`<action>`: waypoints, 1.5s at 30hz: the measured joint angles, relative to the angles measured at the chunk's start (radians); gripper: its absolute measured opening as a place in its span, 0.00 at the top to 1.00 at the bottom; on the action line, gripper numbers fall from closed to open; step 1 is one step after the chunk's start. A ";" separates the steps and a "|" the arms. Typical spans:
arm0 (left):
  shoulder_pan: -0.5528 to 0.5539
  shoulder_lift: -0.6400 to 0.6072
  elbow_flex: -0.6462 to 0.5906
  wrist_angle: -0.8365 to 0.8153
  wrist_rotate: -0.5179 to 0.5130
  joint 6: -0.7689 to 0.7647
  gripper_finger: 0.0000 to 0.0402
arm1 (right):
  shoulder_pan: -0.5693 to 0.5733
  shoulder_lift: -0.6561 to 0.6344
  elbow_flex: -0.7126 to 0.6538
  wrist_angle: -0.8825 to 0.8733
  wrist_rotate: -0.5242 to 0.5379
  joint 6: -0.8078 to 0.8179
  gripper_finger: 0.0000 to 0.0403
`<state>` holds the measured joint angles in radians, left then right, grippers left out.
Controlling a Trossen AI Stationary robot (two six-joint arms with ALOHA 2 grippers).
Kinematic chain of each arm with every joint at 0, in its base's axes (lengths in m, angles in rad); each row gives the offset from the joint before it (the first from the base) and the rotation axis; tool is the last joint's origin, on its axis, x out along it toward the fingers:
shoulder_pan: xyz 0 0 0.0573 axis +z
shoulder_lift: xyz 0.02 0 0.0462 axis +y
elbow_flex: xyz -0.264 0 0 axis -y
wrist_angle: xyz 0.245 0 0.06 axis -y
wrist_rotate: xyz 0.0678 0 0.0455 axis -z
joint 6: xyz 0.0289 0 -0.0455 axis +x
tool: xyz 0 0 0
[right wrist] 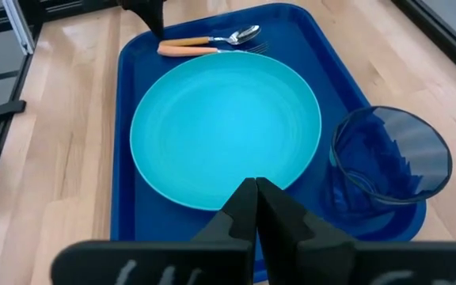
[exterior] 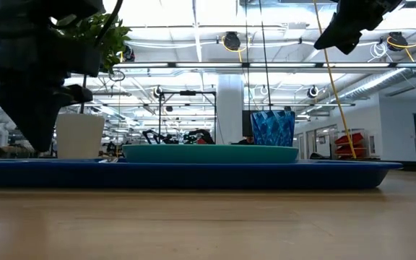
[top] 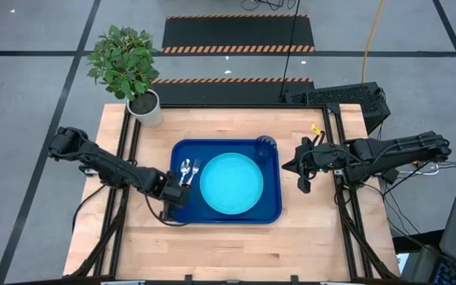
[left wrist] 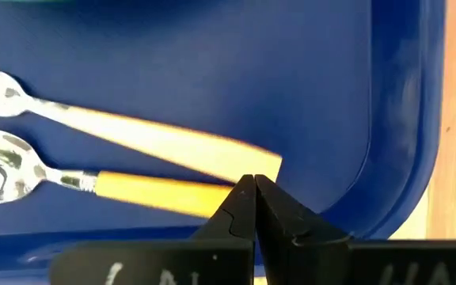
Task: Pick and place plate/cup/fork/spoon on tray
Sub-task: Adjust the yellow fork on the blue serving tray
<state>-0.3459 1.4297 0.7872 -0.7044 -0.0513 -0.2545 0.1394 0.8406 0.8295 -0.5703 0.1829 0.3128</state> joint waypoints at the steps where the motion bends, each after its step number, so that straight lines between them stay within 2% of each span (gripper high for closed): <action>1: -0.003 -0.001 0.000 0.009 -0.001 -0.003 1.00 | 0.000 0.000 0.000 0.000 0.000 0.000 1.00; 10: -0.037 0.066 0.000 0.007 0.007 -0.007 1.00 | 0.000 0.000 0.000 0.000 0.000 0.005 1.00; 31: -0.034 0.075 0.000 0.003 -0.040 0.007 1.00 | 0.000 0.000 0.000 0.014 -0.002 0.004 1.00; 45: -0.020 0.075 0.000 0.078 -0.046 0.021 1.00 | 0.000 0.000 0.000 0.013 -0.004 0.004 1.00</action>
<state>-0.3660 1.5047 0.7876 -0.6263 -0.0975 -0.2335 0.1394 0.8410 0.8299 -0.5571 0.1791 0.3172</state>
